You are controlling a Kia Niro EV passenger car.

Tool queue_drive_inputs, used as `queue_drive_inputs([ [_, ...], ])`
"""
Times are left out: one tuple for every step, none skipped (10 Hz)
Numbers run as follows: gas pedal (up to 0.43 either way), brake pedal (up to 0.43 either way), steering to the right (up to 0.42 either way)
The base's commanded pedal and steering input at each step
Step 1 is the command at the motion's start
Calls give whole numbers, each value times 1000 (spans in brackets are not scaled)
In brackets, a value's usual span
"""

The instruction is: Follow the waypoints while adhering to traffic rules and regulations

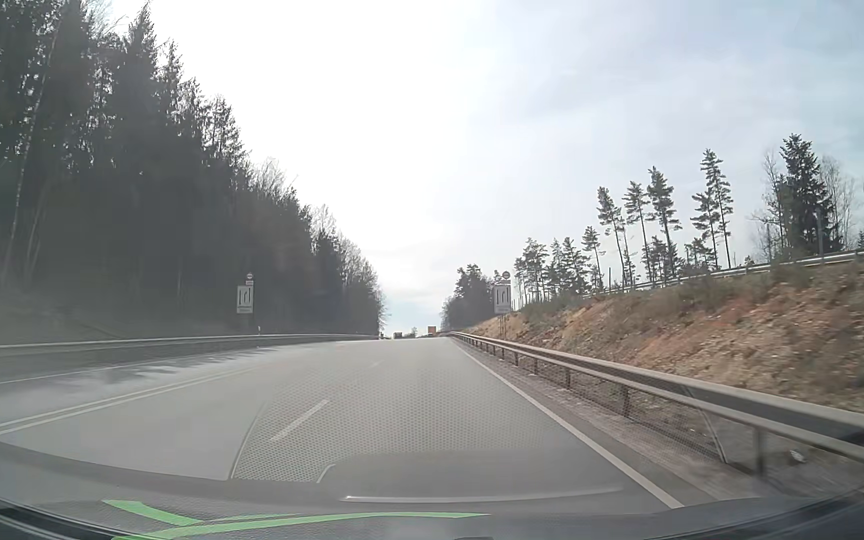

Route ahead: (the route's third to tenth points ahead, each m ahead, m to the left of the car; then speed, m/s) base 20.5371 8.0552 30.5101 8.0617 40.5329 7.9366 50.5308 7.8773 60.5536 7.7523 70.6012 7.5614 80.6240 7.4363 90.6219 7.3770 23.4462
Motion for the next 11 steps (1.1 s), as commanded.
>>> queue_drive_inputs([
  [390,0,2],
  [390,0,1],
  [390,0,1],
  [390,0,1],
  [390,0,1],
  [390,0,1],
  [390,0,1],
  [390,0,1],
  [390,0,1],
  [390,0,1],
  [390,0,1],
])
